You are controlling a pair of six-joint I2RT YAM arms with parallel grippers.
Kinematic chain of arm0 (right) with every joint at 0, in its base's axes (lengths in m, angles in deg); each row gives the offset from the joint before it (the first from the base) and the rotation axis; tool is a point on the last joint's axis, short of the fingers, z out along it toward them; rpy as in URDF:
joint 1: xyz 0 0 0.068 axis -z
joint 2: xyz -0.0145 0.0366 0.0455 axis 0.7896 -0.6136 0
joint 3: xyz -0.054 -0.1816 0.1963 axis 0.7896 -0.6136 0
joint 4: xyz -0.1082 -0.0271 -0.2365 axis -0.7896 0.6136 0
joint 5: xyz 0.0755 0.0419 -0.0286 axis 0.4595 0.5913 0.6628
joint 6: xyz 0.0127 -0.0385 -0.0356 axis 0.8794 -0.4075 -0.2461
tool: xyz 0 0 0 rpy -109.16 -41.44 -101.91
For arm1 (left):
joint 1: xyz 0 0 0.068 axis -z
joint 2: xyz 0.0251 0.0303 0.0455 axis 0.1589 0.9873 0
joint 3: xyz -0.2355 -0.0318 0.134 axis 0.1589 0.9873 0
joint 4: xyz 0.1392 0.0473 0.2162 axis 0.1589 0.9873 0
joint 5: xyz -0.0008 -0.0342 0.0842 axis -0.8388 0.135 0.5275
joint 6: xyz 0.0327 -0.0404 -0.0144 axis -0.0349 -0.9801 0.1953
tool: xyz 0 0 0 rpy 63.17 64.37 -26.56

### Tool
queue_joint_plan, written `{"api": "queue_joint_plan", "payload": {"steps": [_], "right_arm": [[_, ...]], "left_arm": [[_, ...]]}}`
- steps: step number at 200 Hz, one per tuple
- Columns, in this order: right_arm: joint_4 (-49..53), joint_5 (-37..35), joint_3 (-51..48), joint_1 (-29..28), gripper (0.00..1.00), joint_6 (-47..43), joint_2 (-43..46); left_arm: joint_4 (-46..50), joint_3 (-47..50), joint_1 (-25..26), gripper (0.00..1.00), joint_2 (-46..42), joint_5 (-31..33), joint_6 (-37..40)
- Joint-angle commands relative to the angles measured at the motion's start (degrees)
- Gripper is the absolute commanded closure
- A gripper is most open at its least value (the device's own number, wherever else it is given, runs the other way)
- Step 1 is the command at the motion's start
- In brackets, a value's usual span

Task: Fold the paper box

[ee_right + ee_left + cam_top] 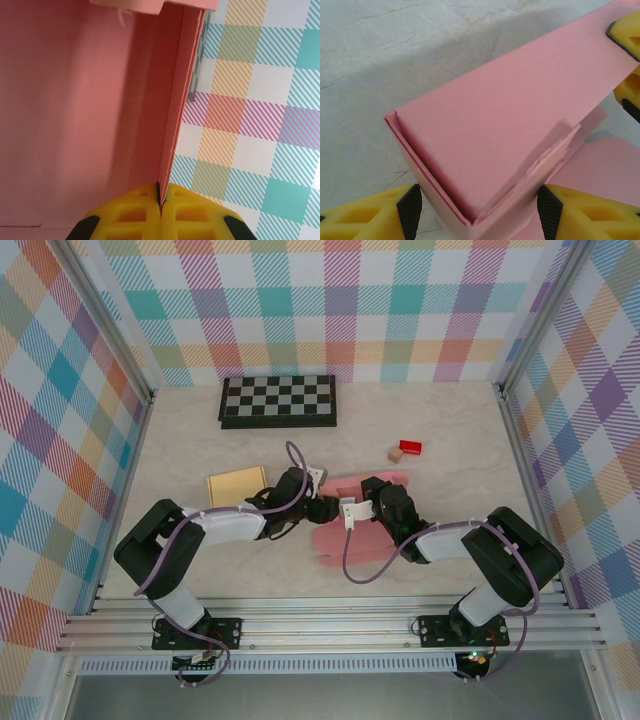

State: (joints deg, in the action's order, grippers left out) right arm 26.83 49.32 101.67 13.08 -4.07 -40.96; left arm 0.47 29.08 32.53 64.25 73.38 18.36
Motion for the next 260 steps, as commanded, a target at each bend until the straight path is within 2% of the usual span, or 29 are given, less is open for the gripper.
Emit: {"api": "queue_joint_plan", "payload": {"steps": [1, 58, 90, 129, 147, 158, 171, 195, 221, 240, 260], "right_arm": [[2.42, 1.13, -0.62, -1.36, 1.0, -0.65, 0.92], [3.16, 0.51, -0.8, -1.67, 1.0, -0.33, 3.67], [4.64, 0.67, -1.0, -1.63, 1.0, 0.39, 5.67], [12.18, 3.01, -0.58, -1.7, 1.0, 3.35, 11.22], [19.92, 5.09, 0.41, -1.71, 1.0, 5.77, 13.68], [22.56, 5.85, 0.88, -1.64, 1.0, 6.75, 14.26], [26.45, 7.01, 1.74, -1.7, 1.0, 7.69, 14.4], [28.65, 7.46, 3.26, -1.58, 1.0, 9.13, 11.96], [28.07, 4.6, 5.62, -1.1, 1.0, 10.08, 7.0], [22.26, 1.03, 6.31, -0.72, 1.0, 8.14, 1.96], [17.87, 0.68, 7.25, 0.19, 1.0, 6.04, -2.6]], "left_arm": [[1.74, -1.24, 1.52, 0.35, 1.15, 5.57, -1.31], [6.65, -1.31, 4.11, 0.4, 1.75, 13.99, 1.65], [7.51, -1.37, 4.09, 0.52, 2.42, 16.7, 3.27], [8.57, -1.3, 4.12, 0.62, 2.99, 22.33, 2.82], [8.5, -1.25, 4.12, 0.7, 2.96, 25.26, 3.27], [7.85, -0.99, 4.05, 0.71, 2.92, 26.32, 3.52], [5.22, -0.35, 4.07, 0.68, 2.4, 24.45, 4.52], [0.72, 0.16, 4.12, 0.51, 1.29, 19.04, 6.2], [-1.32, 0.07, 4.11, 0.49, -0.22, 11.99, 8.53], [-0.75, 0.53, 4.04, 0.49, -2.11, 7.22, 10.55], [2.23, 0.65, 4.02, 0.48, -3.61, 3.44, 13.2]]}}
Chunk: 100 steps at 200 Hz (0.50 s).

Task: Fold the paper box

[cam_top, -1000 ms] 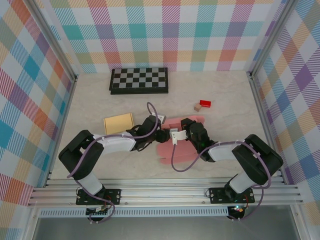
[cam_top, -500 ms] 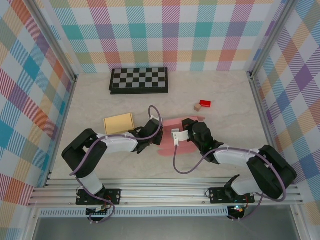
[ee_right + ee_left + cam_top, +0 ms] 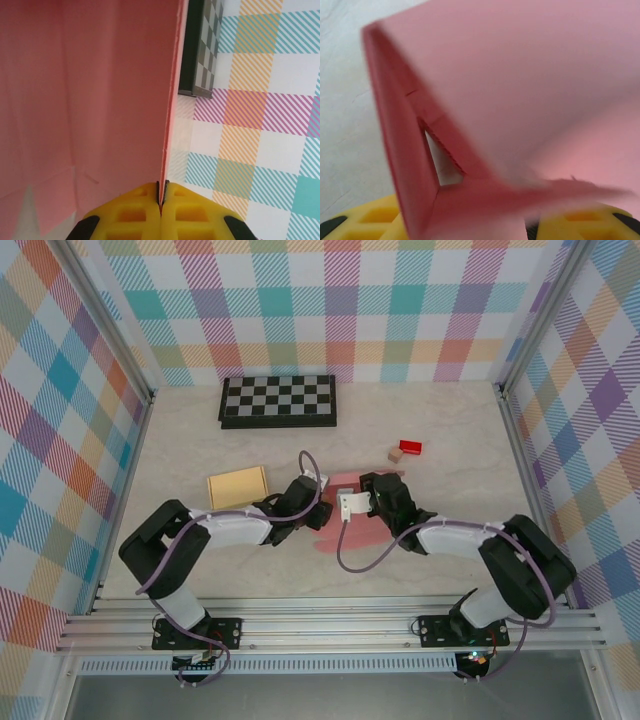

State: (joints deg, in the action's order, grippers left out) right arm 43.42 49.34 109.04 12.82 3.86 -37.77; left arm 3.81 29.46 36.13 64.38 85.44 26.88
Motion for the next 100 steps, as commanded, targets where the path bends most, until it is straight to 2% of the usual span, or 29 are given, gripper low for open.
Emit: {"api": "queue_joint_plan", "payload": {"steps": [1, 33, 69, 100], "right_arm": [[1.14, 0.74, 0.03, 0.51, 1.0, -1.92, -5.92], [-1.14, 4.42, 0.65, 1.78, 1.0, -4.55, -7.91], [-2.36, 7.05, -0.37, 3.16, 1.0, -7.03, -8.06], [-3.09, 7.28, -1.31, 3.81, 1.0, -8.62, -8.68]], "left_arm": [[-1.02, 0.25, 0.42, 0.48, -3.78, -8.68, 4.8], [3.81, 0.97, -0.39, 0.48, -5.42, -7.23, 6.59], [6.04, 2.34, -4.15, 0.46, -7.82, -7.78, 5.32], [5.97, 4.57, -8.95, 0.46, -14.49, -12.59, 4.37]]}}
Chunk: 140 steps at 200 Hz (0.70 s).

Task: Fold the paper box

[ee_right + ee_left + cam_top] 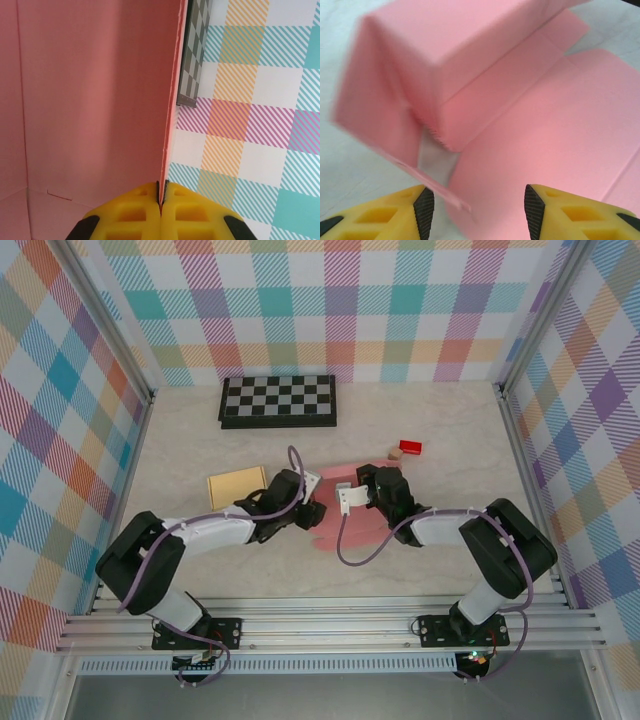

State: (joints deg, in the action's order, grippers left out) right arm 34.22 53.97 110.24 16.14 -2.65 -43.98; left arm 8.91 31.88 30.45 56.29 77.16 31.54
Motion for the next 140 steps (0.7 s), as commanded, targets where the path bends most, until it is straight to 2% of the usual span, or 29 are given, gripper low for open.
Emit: {"api": "queue_joint_plan", "payload": {"steps": [1, 29, 50, 69, 109, 140], "right_arm": [[6.1, 2.62, -2.55, 0.54, 1.0, -2.11, -2.47], [6.16, 2.91, -2.85, 0.76, 1.0, -1.95, -2.57], [5.97, 3.05, -2.91, 0.86, 1.0, -2.13, -2.67], [5.72, 3.39, -3.02, 0.85, 1.0, -2.49, -2.72], [3.43, 3.26, -3.54, 0.84, 1.0, -3.56, -2.94], [3.34, 3.39, -3.67, 0.86, 1.0, -4.32, -2.73]], "left_arm": [[0.77, 2.3, -3.37, 0.46, -6.73, -4.57, -0.31], [-2.13, 6.88, -5.95, 0.4, -17.34, -8.59, -0.68], [-1.49, 9.61, -7.68, 0.38, -21.89, -4.24, -1.15], [1.05, 8.99, -8.98, 0.4, -18.65, 1.59, -1.39], [-0.14, 6.59, -9.5, 0.43, -9.42, 4.29, -1.3], [-1.39, 5.45, -11.93, 0.42, -6.87, 1.48, -0.61]]}}
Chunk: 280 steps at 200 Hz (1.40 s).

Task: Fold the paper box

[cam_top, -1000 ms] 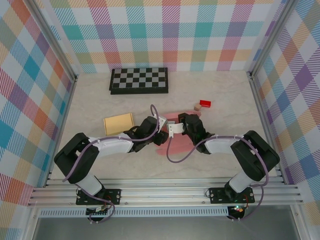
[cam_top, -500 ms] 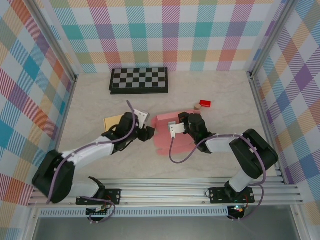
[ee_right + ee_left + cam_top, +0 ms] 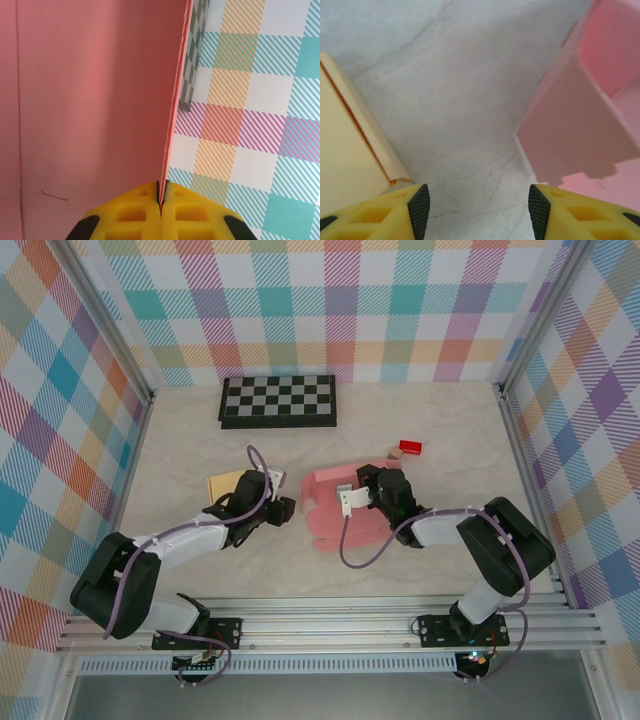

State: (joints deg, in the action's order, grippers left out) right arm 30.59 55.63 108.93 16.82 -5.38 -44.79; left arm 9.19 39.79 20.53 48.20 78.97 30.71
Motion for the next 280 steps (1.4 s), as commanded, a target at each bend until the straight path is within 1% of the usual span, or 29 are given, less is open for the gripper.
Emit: {"api": "queue_joint_plan", "payload": {"steps": [1, 14, 37, 67, 107, 131, 150, 177, 211, 255, 280], "right_arm": [[6.97, 1.73, -2.4, 0.18, 1.0, -1.58, -1.93], [6.71, 1.82, -2.48, 0.26, 1.0, -1.76, -1.91], [6.75, 1.81, -2.44, 0.23, 1.0, -1.82, -2.37], [6.89, 1.73, -2.39, 0.26, 1.0, -1.54, -2.54], [7.13, 1.72, -2.25, 0.27, 1.0, -1.56, -2.54], [6.37, 1.3, -2.42, 0.26, 1.0, -1.89, -2.81], [6.28, 1.29, -2.44, 0.26, 1.0, -2.01, -2.63], [6.61, 1.29, -2.35, 0.26, 1.0, -2.08, -2.55], [6.58, 1.21, -2.43, 0.26, 1.0, -1.84, -2.63], [6.97, 1.21, -2.35, 0.19, 1.0, -1.75, -2.73], [6.67, 1.03, -2.4, 0.04, 1.0, -1.79, -2.96]], "left_arm": [[-1.66, -2.55, -2.0, 0.42, 1.38, -0.38, 0.31], [-1.29, -4.25, -1.99, 0.42, 3.1, -2.28, 1.02], [-2.9, -5.67, -1.82, 0.41, 4.92, -7.81, 2.01], [-4.45, -6.59, -0.81, 0.4, 6.21, -12.19, 3.89], [-4.19, -9.99, 1.9, 0.4, 9.99, -13.97, 4.09], [-4.27, -11.65, 4.0, 0.4, 11.84, -13.16, 3.78], [-4.12, -12.65, 4.51, 0.4, 13.34, -12.14, 2.84], [-3.65, -13.39, 4.86, 0.39, 14.77, -8.65, 0.52], [-5.55, -13.11, 5.35, 0.38, 15.65, -5.24, -2.24], [-9.25, -13.98, 6.79, 0.37, 16.79, -4.66, -5.22], [-9.36, -15.18, 7.87, 0.37, 18.33, -2.48, -7.09]]}}
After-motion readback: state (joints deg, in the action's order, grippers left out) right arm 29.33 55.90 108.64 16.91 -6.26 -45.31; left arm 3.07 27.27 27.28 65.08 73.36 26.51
